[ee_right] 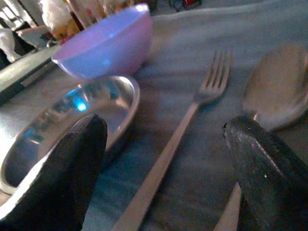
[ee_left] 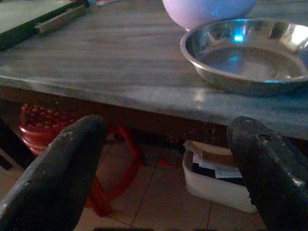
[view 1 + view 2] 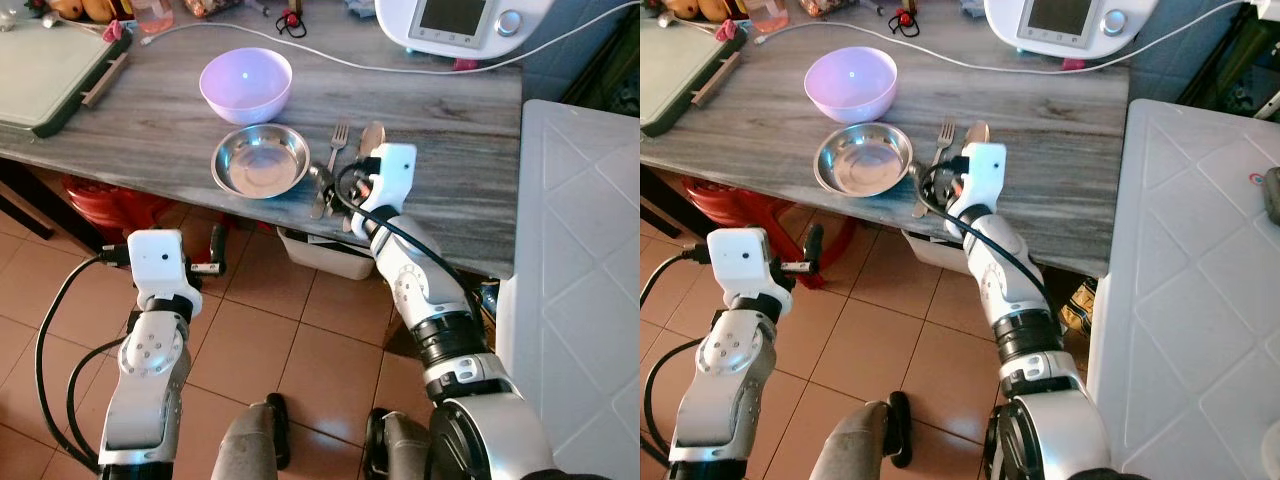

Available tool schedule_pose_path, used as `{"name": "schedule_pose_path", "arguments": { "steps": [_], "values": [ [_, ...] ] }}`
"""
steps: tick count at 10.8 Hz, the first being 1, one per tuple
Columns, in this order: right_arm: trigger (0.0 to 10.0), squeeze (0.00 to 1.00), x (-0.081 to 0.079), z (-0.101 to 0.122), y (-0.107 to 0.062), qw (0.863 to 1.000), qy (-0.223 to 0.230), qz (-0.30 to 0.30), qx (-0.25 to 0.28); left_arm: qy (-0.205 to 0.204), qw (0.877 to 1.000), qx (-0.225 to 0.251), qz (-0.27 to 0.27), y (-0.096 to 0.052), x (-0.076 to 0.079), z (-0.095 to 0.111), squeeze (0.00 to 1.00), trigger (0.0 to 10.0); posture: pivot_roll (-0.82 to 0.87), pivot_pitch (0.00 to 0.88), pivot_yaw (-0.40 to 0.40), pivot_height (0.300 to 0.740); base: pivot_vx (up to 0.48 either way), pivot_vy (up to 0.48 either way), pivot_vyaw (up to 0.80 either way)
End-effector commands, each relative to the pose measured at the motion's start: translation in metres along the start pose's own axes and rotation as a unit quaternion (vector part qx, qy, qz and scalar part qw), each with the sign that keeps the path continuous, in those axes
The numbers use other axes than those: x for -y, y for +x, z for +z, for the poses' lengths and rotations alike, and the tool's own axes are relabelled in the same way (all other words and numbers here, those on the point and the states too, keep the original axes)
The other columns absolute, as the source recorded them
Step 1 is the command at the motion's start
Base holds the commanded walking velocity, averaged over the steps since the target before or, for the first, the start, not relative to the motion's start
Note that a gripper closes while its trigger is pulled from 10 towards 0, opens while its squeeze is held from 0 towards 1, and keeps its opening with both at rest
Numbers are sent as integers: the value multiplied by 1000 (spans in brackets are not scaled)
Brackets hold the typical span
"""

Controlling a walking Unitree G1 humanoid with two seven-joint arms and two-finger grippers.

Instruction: Setting the table

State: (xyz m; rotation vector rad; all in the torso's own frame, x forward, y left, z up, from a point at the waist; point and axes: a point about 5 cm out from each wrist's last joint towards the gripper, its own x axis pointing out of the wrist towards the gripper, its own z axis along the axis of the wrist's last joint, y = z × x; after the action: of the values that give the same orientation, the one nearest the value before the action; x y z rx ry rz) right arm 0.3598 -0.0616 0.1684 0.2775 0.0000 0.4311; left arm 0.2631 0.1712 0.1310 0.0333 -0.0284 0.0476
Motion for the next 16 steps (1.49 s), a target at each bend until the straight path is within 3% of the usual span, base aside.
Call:
{"name": "schedule_pose_path", "arguments": {
  "steps": [1, 3, 5, 8, 11, 16],
  "values": [
    [10000, 0, -8, 11, -3, 999, -24, 18, 29, -2, 1000, -3, 10, 1, -5, -2, 0, 10000, 63, 202, 75, 740, 0, 0, 0],
    [10000, 0, -11, 32, -20, 993, -69, 19, 90, -9, 1000, 11, 16, 6, -6, 1, 0, 10000, 37, 153, 75, 740, 0, 0, 0],
    [10000, 0, 0, 37, -41, 986, -110, -16, 122, -17, 1000, 6, 17, 6, -6, -3, 0, 10000, 21, 112, 74, 740, 0, 0, 0],
    [10000, 0, 45, 4, -89, 979, -140, -129, 64, -21, 1000, -5, 20, 0, -11, -14, 0, 10000, 0, 33, 73, 740, 0, 0, -248],
    [10000, 0, 58, -6, -101, 976, -136, -163, 44, -26, 1000, 6, 17, 10, -9, -11, 0, 10000, -14, 1, 76, 740, -287, 0, -763],
    [10000, 0, 56, -6, -99, 977, -149, -149, 41, -30, 999, 0, 18, 9, -4, -17, 0, 10000, -23, 12, 60, 740, -289, 0, 0]
  ]
}}
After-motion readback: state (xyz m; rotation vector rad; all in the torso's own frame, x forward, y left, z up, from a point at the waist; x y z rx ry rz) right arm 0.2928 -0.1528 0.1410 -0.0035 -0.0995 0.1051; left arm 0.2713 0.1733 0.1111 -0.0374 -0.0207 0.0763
